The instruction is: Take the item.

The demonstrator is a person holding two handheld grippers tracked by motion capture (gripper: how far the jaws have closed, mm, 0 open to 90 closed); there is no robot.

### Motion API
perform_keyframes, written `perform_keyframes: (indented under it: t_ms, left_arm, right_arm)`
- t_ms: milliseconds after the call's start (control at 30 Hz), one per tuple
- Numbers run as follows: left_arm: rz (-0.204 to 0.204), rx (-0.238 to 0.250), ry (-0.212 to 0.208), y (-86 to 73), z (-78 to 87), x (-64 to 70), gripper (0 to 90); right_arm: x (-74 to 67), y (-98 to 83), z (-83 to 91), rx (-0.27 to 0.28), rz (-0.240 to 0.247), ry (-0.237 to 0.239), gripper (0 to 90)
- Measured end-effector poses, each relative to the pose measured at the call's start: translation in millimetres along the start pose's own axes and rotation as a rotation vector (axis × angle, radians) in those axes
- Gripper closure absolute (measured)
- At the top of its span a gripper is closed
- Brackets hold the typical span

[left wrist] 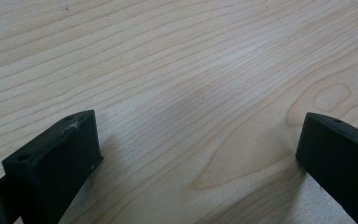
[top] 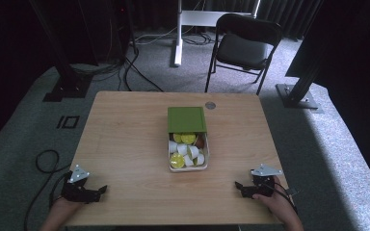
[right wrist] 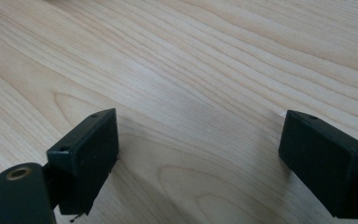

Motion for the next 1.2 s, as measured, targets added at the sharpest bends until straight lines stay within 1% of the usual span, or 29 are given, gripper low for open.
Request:
perform_keyframes:
  t_ms: [67,267,400,467,667,733,767,867,900,933,967,1067,1200]
  left_arm:
    - [0.001,0.0,0.0,0.0,0.0,0.0,0.5]
    - [0.001,0.001,0.0,0.0,0.0,0.0,0.5]
    - [0.0,0.0,0.0,0.0,0.0,0.0,0.5]
    - [0.0,0.0,0.0,0.0,0.0,0.0,0.5]
    - [0.0,0.0,0.0,0.0,0.0,0.0,0.5]
    - [0.0,0.0,0.0,0.0,0.0,0.0,0.5]
    - [0.0,0.0,0.0,0.0,0.0,0.0,0.5]
    - [0.0,0.0,0.0,0.0,0.0,0.0,0.5]
    - [0.0,0.0,0.0,0.0,0.0,0.0,0.5]
    - [0.0,0.0,0.0,0.0,0.0,-0.1,0.4]
    - [0.0,0.0,0.0,0.0,0.0,-0.1,0.4]
    - [0.0,0.0,0.0,0.0,0.0,-0.1,0.4]
    - [0.0,0.0,0.0,0.0,0.0,-0.1,0.4]
  right_arm:
    - [-0.1,0.4,-0.2,0.0,-0.007,-0.005,12.4]
    - [1.9,1.8,-1.4,0.001,-0.043,-0.05,13.2]
    - [1.7,2.3,0.2,-0.006,-0.052,-0.057,13.2]
    - [1.8,4.8,2.3,0.003,-0.065,-0.055,13.2]
    - [0.4,15.0,6.9,0.017,-0.047,-0.054,13.2]
    - [-0.5,20.9,9.2,0.027,-0.038,-0.049,13.2]
    - [-1.3,26.7,11.5,0.037,-0.037,-0.051,13.2]
    - [-1.9,35.5,14.7,0.058,-0.025,-0.048,13.2]
    - [-1.9,35.5,14.7,0.058,-0.025,-0.048,13.2]
    - [-2.5,41.1,16.4,0.067,-0.017,-0.047,13.2]
    - [-2.5,41.1,16.4,0.067,-0.017,-0.047,13.2]
    - [-4.7,49.9,17.0,0.079,-0.018,-0.039,13.2]
    - [-7.0,55.6,17.1,0.084,-0.016,-0.038,13.2]
Point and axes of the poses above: each handheld gripper's, and its own axes: z roughly backward along the jaws, y roughly out of its top, x roughly to its right, the point moved 3 cm from there along -z, roughly forward along the jaws, and after that the axes turned 3 degrees about z, right-handed, at the moved point
